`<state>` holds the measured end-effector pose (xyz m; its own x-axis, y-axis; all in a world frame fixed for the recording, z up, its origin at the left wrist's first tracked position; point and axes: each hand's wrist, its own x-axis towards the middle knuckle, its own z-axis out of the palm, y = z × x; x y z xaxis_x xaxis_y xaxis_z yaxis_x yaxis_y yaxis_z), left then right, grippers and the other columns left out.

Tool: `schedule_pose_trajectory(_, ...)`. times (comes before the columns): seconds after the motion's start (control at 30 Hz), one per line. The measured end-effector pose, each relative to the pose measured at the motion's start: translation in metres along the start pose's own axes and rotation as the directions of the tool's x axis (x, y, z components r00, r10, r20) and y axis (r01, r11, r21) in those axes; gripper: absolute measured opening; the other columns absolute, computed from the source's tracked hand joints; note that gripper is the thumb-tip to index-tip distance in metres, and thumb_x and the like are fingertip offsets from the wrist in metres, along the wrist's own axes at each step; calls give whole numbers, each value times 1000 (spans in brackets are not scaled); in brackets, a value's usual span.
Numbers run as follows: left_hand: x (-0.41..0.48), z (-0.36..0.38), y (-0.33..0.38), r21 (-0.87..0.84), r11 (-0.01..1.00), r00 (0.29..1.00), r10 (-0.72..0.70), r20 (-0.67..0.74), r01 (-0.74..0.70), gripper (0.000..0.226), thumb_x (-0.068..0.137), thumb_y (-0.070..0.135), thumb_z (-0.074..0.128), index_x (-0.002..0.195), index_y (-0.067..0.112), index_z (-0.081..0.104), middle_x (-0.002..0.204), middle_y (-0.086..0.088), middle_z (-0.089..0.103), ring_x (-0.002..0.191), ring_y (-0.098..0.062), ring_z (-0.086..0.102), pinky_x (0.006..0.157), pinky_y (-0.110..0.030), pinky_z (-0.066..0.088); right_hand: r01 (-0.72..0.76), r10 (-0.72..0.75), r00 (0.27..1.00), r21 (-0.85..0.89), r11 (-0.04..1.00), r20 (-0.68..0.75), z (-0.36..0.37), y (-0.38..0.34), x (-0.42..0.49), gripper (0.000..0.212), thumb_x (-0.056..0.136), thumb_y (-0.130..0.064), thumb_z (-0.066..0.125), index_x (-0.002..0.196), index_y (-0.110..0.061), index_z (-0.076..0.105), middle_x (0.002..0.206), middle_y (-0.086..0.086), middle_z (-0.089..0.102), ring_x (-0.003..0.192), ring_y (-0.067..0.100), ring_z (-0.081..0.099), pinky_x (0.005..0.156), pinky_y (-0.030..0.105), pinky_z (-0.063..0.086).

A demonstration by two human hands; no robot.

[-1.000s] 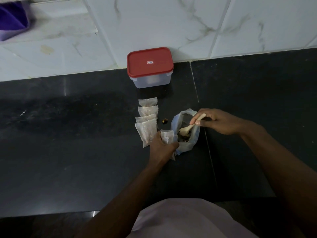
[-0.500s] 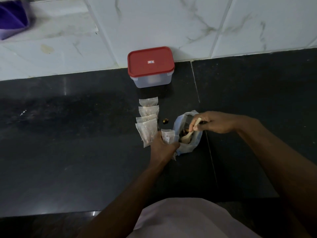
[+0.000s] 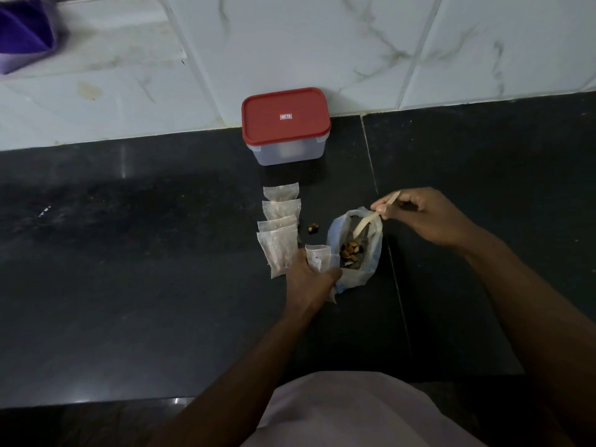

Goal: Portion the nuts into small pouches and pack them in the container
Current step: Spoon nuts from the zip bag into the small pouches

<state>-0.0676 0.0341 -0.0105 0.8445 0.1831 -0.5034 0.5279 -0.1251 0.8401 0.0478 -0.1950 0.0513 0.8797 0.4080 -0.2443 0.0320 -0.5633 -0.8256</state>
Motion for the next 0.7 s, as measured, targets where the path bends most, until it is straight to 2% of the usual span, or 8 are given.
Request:
schedule_pose_trajectory(0.17,2,2,3,2,1000,1000,-8,11,8,47,82,18,82,116,29,51,107,9,63,96,-3,63,73,-18,52,3,-31,962,-101,995,-272,12,9,-9,24,91,-46,69,90,-24,77,81,-4,72,72,10,66,66,25,50)
schedule_pose_trajectory(0.27,4,5,4,8,1000,1000,5,-9,-5,47,80,19,84,113,29,52,108,8,64,96,-5,64,77,-24,56,-30,2,922,-66,997,-388,24,11,-16,12,92,-41,72,90,-30,76,80,-8,74,74,7,69,67,20,53)
schedule_pose_trajectory(0.33,6,7,5,16,1000,1000,12,-23,-11,46,78,19,84,111,30,53,109,5,65,99,-9,66,85,-33,60,-53,9,905,-93,994,-425,34,14,-21,14,92,-39,72,98,-28,78,84,-10,75,76,4,69,67,21,54)
schedule_pose_trajectory(0.47,8,8,6,-12,1000,1000,-11,-22,11,47,78,20,85,111,31,54,113,3,67,104,-14,68,92,-42,60,-67,11,873,-98,993,-487,51,23,-33,21,91,-37,71,103,-22,79,90,-14,73,83,-6,67,68,8,48)
schedule_pose_trajectory(0.63,9,7,6,-46,998,999,-34,-15,33,43,80,20,84,108,34,54,114,5,68,105,-11,67,91,-37,59,-93,38,827,-69,993,-561,70,30,-42,21,91,-36,72,103,-20,79,88,-12,73,76,-4,66,65,8,48)
schedule_pose_trajectory(0.7,8,7,7,-67,997,999,-39,-6,38,40,83,20,82,104,37,53,109,8,67,102,-8,67,85,-29,58,-109,72,818,-31,994,-571,76,32,-43,20,92,-36,72,100,-18,79,85,-8,75,72,1,68,63,15,51)
